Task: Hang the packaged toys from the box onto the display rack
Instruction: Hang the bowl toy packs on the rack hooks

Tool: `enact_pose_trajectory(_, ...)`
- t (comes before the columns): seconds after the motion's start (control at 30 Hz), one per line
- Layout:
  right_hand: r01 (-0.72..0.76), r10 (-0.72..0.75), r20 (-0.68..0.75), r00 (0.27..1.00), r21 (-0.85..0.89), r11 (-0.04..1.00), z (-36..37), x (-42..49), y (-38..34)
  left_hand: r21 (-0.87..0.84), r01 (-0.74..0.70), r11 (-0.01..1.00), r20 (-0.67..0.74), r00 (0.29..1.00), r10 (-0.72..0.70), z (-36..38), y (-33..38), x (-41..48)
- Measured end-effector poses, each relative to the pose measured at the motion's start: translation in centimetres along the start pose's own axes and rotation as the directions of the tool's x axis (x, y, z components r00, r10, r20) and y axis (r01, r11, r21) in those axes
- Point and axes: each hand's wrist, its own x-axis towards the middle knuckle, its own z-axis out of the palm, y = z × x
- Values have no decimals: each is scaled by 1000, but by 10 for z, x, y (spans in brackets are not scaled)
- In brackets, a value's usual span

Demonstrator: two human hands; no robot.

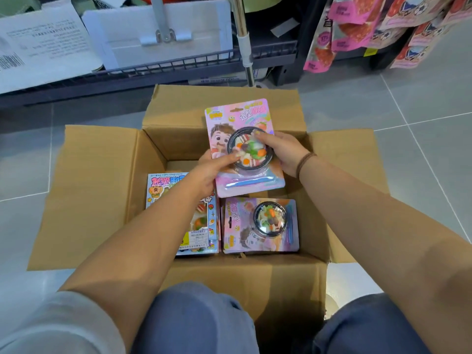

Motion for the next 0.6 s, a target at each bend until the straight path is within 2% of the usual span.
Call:
enact_pose_trajectory(0.1, -93, 94, -100, 991, 8, 996, -2, 8, 14, 111, -78, 991, -51, 995, 84, -7, 7, 0)
enact_pose_trajectory(0.13, -135, 126, -113, 986, -71, 988, -3, 7, 22, 190, -124, 974, -63, 988, 138, -10, 9, 0)
enact_pose_trajectory(0.17, -171, 150, -99, 984, -272, 947, -4, 8, 31, 257, -159, 953, -80, 979, 185, -12, 11, 0)
enact_pose_trajectory(0.2, -192, 191, -59, 980, -534, 823, -8, 8, 43, 306, -180, 935, -95, 971, 219, -15, 13, 0)
enact_pose_trajectory(0.23, -157, 243, 7, 970, -747, 646, -10, 6, 55, 340, -194, 920, -99, 966, 240, -17, 14, 0)
enact_pose_trajectory(0.27, -107, 318, 59, 946, -871, 480, -11, 3, 65, 364, -205, 909, -99, 962, 256, -18, 15, 0)
enact_pose_trajectory(0.3, -78, 400, 79, 913, -929, 361, -12, 0, 73, 391, -216, 895, -99, 957, 274, -19, 15, -1)
enact_pose_trajectory(0.4, 55, 471, 124, 873, -986, 157, -11, -4, 84, 518, -268, 812, -82, 930, 359, -19, 17, -3)
enact_pose_trajectory(0.5, 143, 417, 130, 899, -990, 2, -12, -2, 88, 587, -323, 742, -84, 888, 452, -21, 16, -7)
enact_pose_trajectory(0.6, 167, 389, 146, 909, -986, -20, -12, -1, 88, 562, -359, 745, -102, 864, 493, -23, 16, -11)
